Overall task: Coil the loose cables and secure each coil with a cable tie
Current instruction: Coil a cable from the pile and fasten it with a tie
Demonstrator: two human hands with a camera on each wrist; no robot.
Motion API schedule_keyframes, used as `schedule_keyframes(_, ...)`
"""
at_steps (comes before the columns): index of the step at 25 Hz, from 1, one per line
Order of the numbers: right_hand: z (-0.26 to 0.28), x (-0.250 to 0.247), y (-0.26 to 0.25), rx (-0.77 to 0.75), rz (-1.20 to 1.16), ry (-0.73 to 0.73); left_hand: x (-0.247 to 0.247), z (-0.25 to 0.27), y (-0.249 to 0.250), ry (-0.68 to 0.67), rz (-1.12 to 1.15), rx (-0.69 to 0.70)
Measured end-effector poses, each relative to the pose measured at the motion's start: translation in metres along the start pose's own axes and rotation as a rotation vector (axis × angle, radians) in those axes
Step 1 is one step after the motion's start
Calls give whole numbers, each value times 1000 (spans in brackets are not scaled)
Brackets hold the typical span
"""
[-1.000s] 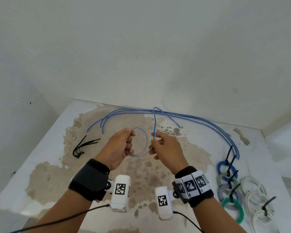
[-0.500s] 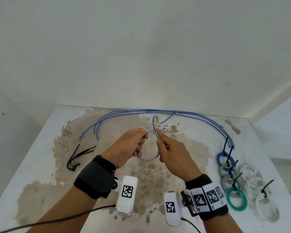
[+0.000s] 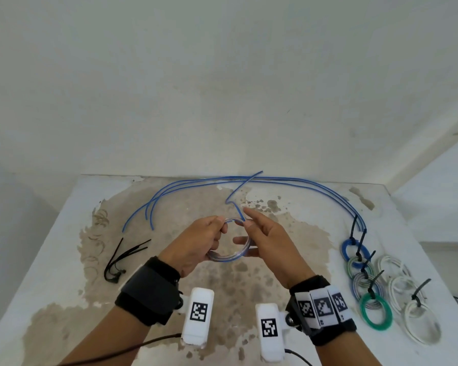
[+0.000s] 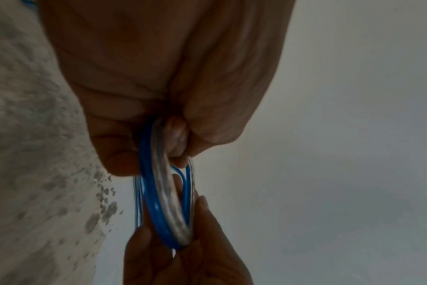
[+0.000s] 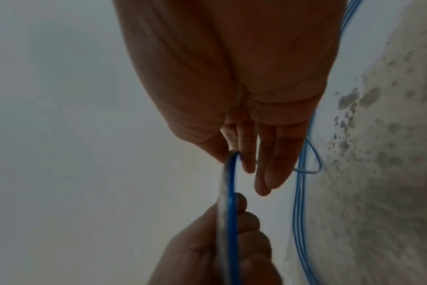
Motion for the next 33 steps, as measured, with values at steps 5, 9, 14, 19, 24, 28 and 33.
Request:
schedule_keyframes(5,-8,-3,7,106,-207,34,-1,0,-5,-17,134,30)
schedule_keyframes(9,-9,0,7,103,-265,25,-1,1,-13,-15,162,4)
schedule_keyframes(14,-11,-11,18,120,-325,130,-4,-1,-9,88,335,74)
schedule_keyframes(19,-2,-3,19,345,-941,100,-9,-2,2,188,739,219)
schedule_keyframes(24,-19,-19,35,358,-995,332,-13,1,6,151,657,155)
schedule_keyframes(28,-27,-25,38,269,-789,428,-6,4,-8,75,323,48)
schedule_keyframes(33,-37,-49,30,189,-832,571,-12,16,-10,13,139,-25)
Point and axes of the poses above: each hand's wrist, its own z-axis away from the middle knuckle, its own x-axis out of the palm, y = z × x, the point moved 4 cm from there along -z, towards the middle knuckle, and after that the axes turned 5 degrees about -x, right-handed, at the moved point
